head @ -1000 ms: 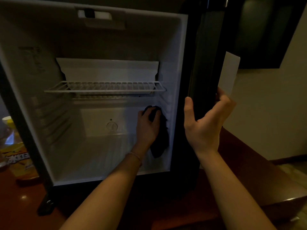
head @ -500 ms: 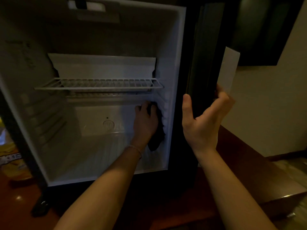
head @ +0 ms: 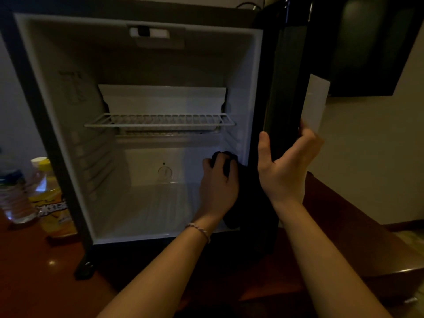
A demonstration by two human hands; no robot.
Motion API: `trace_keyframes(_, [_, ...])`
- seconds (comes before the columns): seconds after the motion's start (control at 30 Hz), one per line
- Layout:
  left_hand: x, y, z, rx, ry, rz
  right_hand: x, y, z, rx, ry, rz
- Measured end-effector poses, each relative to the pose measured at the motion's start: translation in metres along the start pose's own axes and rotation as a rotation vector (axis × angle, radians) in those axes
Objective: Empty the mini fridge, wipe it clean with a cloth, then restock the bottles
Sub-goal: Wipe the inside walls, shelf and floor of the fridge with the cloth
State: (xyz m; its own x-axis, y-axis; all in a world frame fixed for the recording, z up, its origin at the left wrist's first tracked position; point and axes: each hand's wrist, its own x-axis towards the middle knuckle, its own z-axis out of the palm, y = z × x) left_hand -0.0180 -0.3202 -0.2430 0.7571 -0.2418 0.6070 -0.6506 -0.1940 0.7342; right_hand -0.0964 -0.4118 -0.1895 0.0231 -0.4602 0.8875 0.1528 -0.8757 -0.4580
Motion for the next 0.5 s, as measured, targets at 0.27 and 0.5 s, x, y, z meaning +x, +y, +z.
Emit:
trace_keyframes(0.27, [0.007, -0.008, 0.004, -0.038, 0.011, 0.006, 0.0, 0.0, 0.0, -0.009, -0.009, 0.009])
trace_keyframes(0.5, [0.03, -0.024, 0.015, -0.056, 0.046, -0.028, 0.0, 0.001, 0.002, 0.004, 0.006, -0.001])
